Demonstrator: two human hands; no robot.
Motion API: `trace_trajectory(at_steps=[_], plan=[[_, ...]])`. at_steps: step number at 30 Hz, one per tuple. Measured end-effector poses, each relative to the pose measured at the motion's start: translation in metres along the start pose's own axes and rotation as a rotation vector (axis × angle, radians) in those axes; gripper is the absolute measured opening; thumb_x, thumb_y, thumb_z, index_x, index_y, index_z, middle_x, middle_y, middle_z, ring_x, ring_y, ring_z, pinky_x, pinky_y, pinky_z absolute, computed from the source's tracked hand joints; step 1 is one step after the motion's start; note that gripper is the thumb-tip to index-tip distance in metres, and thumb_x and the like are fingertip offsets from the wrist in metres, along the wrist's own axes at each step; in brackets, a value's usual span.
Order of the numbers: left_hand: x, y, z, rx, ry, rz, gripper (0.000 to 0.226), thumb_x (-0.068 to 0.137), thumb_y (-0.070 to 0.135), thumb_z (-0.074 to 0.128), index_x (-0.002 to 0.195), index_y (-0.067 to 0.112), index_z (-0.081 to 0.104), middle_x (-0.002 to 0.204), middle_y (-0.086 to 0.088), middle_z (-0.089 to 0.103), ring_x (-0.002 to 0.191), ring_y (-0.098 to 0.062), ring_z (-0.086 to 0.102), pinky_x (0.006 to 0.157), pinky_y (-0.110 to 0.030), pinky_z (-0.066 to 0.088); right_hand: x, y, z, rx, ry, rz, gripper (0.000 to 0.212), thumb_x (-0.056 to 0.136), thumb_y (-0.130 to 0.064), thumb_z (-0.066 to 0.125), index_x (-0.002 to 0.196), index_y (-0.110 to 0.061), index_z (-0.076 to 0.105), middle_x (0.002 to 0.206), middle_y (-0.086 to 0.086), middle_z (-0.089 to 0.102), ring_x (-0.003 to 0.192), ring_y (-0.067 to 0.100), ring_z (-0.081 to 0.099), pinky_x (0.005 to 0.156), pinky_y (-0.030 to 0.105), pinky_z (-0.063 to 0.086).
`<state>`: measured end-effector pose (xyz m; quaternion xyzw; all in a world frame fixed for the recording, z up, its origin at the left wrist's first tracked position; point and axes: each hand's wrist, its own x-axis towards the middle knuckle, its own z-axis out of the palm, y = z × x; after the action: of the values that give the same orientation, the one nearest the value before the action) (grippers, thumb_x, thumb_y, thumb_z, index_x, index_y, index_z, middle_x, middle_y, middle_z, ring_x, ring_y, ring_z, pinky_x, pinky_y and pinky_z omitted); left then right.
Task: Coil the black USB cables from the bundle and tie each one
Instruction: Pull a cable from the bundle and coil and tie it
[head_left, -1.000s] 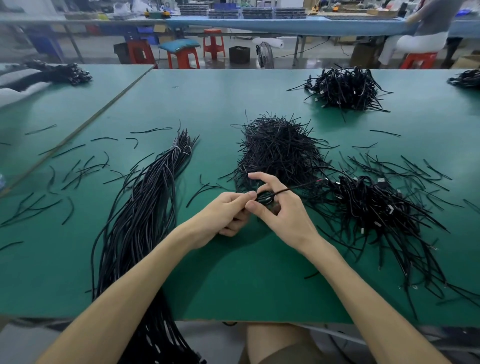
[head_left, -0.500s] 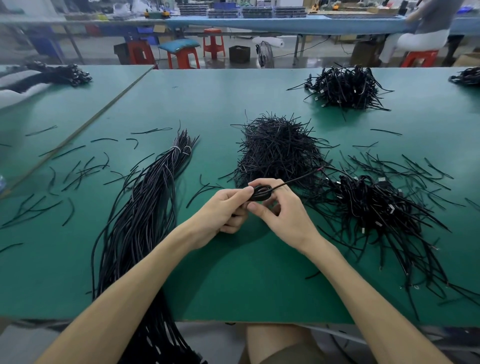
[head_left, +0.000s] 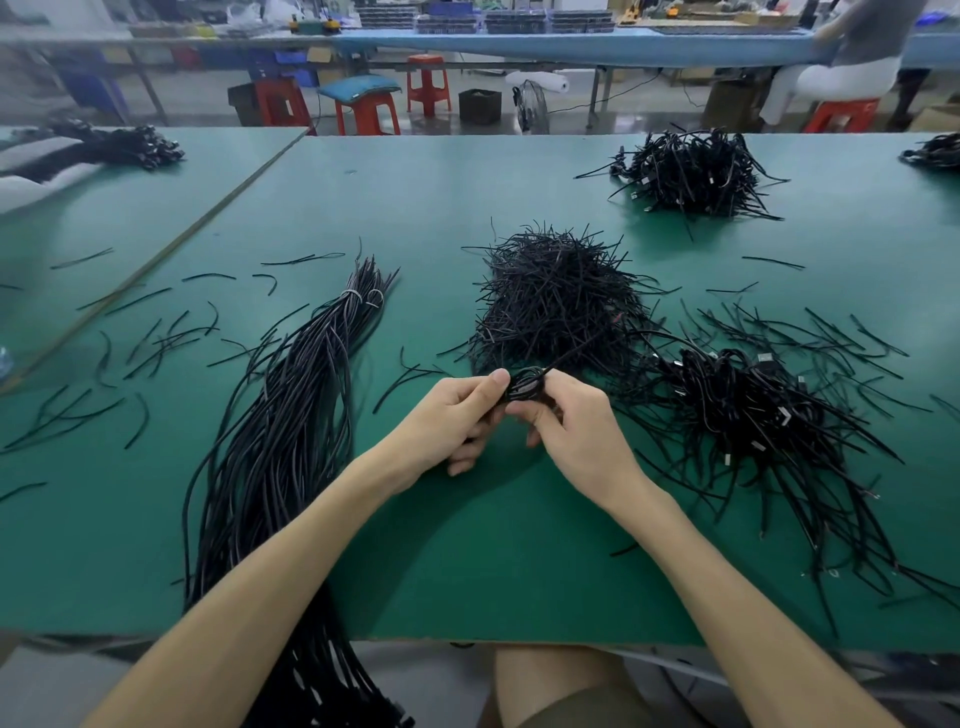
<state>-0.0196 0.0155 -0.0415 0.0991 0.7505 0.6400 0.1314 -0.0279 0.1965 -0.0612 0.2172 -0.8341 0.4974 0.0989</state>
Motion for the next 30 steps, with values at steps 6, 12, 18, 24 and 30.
trace_trajectory(at_steps=[6, 12, 18, 24, 30], plan=[[0.0, -0.007, 0.002, 0.195, 0.13, 0.187, 0.038, 0.108, 0.043, 0.046, 0.079, 0.019, 0.056, 0.061, 0.0, 0.06, 0.037, -0.026, 0.056, 0.033, -0.025, 0.037, 0.001, -0.002, 0.0, 0.034, 0.006, 0.019, 0.014, 0.097, -0.012, 0.066, 0.084, -0.018, 0.069, 0.076, -0.011, 0.064, 0.054, 0.015, 0.061, 0.06, 0.023, 0.049], [0.003, -0.012, -0.001, 0.279, 0.15, 0.32, 0.024, 0.103, 0.017, 0.061, 0.125, 0.023, 0.061, 0.103, -0.003, 0.068, 0.073, -0.02, 0.072, 0.057, -0.03, 0.054, 0.001, 0.002, -0.001, 0.164, 0.052, 0.109, 0.019, 0.101, -0.019, 0.063, 0.082, -0.016, 0.065, 0.072, -0.001, 0.066, 0.05, 0.017, 0.061, 0.053, 0.023, 0.047], [-0.003, -0.015, 0.0, 0.757, 0.169, 0.405, 0.049, 0.102, 0.022, 0.061, 0.148, 0.026, 0.045, 0.112, 0.013, 0.05, 0.092, -0.002, 0.057, 0.086, -0.036, 0.053, 0.002, 0.004, -0.005, 0.268, -0.055, 0.186, 0.018, 0.103, -0.017, 0.059, 0.09, -0.006, 0.065, 0.069, -0.003, 0.067, 0.051, 0.018, 0.06, 0.05, 0.023, 0.044], [-0.005, -0.008, 0.002, 0.916, 0.235, 0.455, 0.049, 0.106, 0.028, 0.05, 0.154, 0.035, 0.04, 0.104, 0.009, 0.047, 0.075, -0.028, 0.058, 0.07, -0.047, 0.053, 0.004, 0.004, -0.006, 0.289, -0.035, 0.192, 0.02, 0.102, -0.015, 0.06, 0.083, -0.01, 0.063, 0.068, -0.002, 0.066, 0.052, 0.019, 0.061, 0.048, 0.027, 0.043], [-0.007, -0.007, 0.008, 0.987, 0.296, 0.434, 0.04, 0.107, 0.025, 0.05, 0.147, 0.02, 0.052, 0.097, 0.005, 0.046, 0.068, -0.032, 0.055, 0.063, -0.048, 0.053, 0.004, 0.007, -0.006, 0.299, -0.107, 0.194, 0.018, 0.103, -0.015, 0.059, 0.089, -0.002, 0.064, 0.072, 0.001, 0.066, 0.054, 0.019, 0.062, 0.049, 0.021, 0.041]])
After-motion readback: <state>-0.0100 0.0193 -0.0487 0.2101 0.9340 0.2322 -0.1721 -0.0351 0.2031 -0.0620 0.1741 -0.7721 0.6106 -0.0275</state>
